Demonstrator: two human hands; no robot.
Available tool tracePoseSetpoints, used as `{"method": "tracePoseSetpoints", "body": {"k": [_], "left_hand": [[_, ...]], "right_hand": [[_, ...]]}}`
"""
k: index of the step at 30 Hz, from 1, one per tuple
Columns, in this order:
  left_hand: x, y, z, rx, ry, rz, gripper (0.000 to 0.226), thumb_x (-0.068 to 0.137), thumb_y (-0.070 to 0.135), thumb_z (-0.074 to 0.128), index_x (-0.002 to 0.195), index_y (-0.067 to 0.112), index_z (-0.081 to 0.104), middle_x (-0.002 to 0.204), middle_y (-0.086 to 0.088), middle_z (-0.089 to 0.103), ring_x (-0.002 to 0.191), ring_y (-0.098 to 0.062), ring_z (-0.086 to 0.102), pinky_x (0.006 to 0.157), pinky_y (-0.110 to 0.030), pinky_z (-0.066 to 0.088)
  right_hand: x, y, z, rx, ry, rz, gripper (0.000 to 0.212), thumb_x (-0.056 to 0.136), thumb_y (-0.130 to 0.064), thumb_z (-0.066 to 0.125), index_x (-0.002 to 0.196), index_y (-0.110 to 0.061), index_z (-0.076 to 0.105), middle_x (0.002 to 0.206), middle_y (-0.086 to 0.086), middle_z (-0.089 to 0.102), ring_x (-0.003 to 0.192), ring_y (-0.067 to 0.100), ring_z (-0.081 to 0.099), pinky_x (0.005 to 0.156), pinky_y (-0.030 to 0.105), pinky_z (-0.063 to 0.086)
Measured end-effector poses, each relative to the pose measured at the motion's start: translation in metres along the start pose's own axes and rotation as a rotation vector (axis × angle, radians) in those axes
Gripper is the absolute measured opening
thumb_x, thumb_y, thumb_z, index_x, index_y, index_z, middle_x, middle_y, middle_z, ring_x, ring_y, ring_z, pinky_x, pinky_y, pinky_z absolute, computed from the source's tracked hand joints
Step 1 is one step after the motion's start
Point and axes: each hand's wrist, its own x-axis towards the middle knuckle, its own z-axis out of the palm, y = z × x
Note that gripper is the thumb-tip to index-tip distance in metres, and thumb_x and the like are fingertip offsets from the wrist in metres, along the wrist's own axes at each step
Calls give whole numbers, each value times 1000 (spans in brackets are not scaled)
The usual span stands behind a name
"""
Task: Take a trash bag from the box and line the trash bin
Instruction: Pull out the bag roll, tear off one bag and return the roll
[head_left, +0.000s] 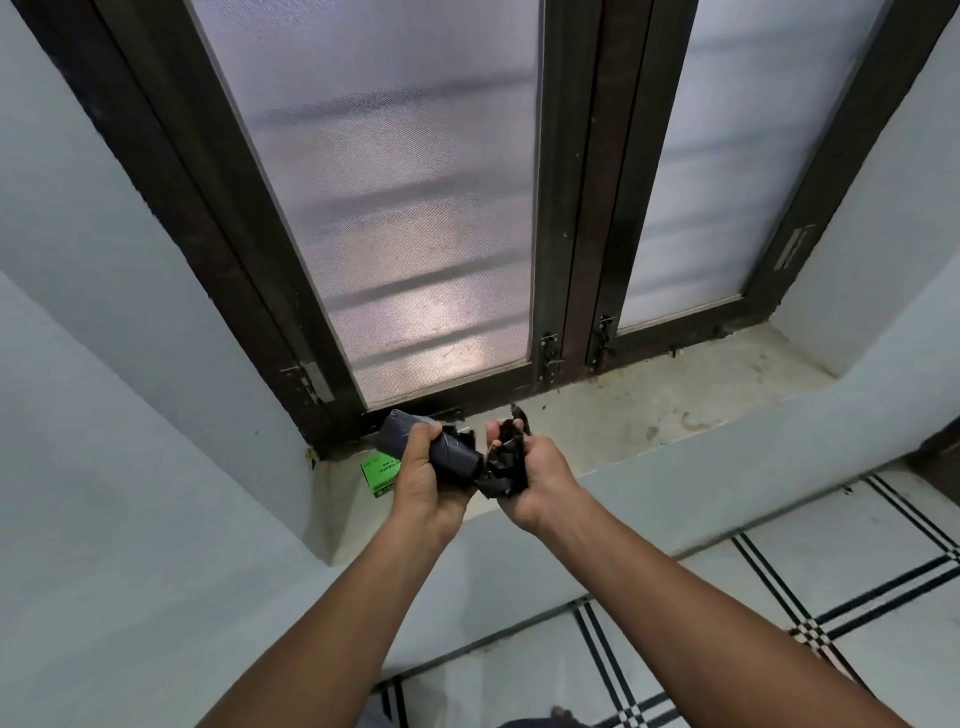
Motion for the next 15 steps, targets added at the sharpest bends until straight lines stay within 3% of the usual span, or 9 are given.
{"method": "tracePoseSetpoints", "body": {"k": [3, 6, 8, 10, 13, 15], "left_hand": [[0, 5, 0, 2, -77, -6, 20, 89, 20, 62, 107, 15, 54, 92, -6, 70, 82, -28, 74, 82, -45, 59], [-6, 8, 3, 53, -128, 10, 9, 94, 19, 55, 99, 12, 57, 74, -3, 70, 70, -25, 75, 73, -40, 61], [-7, 9, 6, 139, -137, 51, 32, 97, 20, 50, 71, 16, 68, 62, 0, 68, 60, -19, 71, 66, -35, 56], [-7, 11, 9, 200, -138, 59, 26, 93, 21, 55, 69, 19, 66, 63, 0, 63, 61, -19, 67, 70, -37, 54], [-5, 11, 7, 331, -99, 122, 5, 81, 18, 64, 80, 14, 61, 65, -7, 55, 59, -22, 57, 65, -39, 54], [-7, 12, 8, 488, -117, 157, 15, 72, 17, 65, 81, 9, 57, 62, -10, 51, 56, -23, 50, 55, -33, 48]], "right_hand": [[3, -3, -4, 26, -59, 20, 29, 106, -14, 35, 125, -21, 55, 76, 7, 75, 54, 10, 71, 55, 29, 62], [1, -7, -5, -59, -109, 51, 26, 108, -16, 35, 107, -11, 61, 67, 4, 71, 50, 6, 66, 54, 19, 54], [-2, -9, -3, -129, -154, 56, 30, 107, -13, 34, 97, -7, 62, 69, 2, 66, 46, 4, 59, 48, 19, 50], [-4, -11, -1, -217, -205, 33, 29, 107, -14, 36, 88, -10, 58, 65, 2, 62, 41, 5, 50, 41, 18, 45], [-5, -20, 1, -794, -234, -185, 22, 108, -18, 42, 95, -13, 59, 62, 3, 55, 44, 11, 44, 42, 22, 38], [-6, -24, 2, -1220, -286, -359, 22, 105, -13, 47, 97, -7, 66, 67, 8, 56, 49, 14, 46, 48, 26, 39]]}}
